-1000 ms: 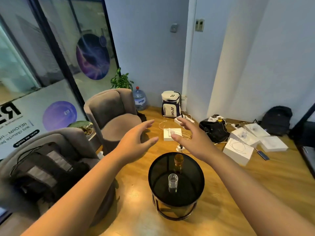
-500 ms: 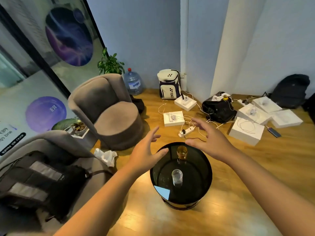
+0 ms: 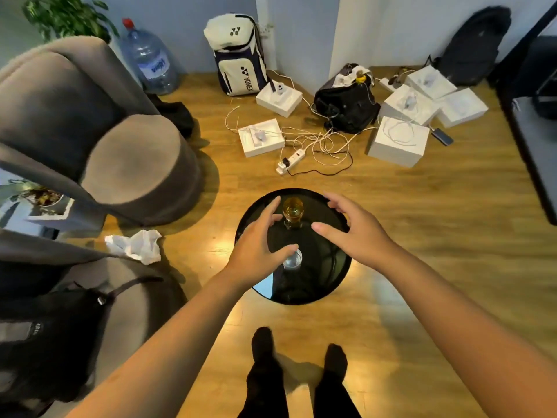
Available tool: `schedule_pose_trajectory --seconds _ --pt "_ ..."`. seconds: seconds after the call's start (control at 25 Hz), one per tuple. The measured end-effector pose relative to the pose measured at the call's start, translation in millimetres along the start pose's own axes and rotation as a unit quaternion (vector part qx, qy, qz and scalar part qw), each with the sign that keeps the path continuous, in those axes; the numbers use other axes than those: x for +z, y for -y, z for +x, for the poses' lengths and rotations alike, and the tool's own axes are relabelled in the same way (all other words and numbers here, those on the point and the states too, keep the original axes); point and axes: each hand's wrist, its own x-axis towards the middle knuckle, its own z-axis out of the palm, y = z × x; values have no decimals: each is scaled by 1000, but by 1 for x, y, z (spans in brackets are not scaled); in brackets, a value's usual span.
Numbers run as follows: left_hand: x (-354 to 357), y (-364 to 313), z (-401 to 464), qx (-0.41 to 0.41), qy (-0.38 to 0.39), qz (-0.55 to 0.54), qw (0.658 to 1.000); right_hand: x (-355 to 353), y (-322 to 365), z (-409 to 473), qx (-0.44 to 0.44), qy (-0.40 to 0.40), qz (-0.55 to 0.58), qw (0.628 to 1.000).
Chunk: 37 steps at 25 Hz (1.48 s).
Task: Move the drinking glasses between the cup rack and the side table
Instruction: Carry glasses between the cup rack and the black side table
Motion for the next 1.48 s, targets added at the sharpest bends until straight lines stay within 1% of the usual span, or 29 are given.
schedule_pose_trajectory --seconds 0.12,0.2,0.4,0.56,0.76,0.96,1.04,1.12,1.28,1.4,1.48 --pt "11 38 17 7 52 9 999 29 -14 9 43 -6 7 999" --pt "15 56 21 14 74 19 997 43 -14 14 54 -6 0 999" --pt "37 110 52 20 128 79 988 87 -39 35 94 -38 10 995" --pt "69 136 69 10 169 58 984 110 -77 36 137 -61 21 988" --pt "117 180 101 5 183 94 979 142 -135 45 174 -63 48 982" --pt "154 217 132 0 195 167 966 179 -181 43 211 -95 75 970" --pt "168 229 142 14 206 189 960 193 -198 41 218 -100 93 966" --pt "183 237 148 31 215 205 954 205 -211 40 220 -102 108 964" --pt "208 247 152 40 231 238 942 217 -232 39 233 -111 121 958" --pt "222 256 153 27 225 263 938 224 -243 38 237 -112 119 958" --pt "228 262 156 9 205 263 943 228 -247 35 238 -107 115 958"
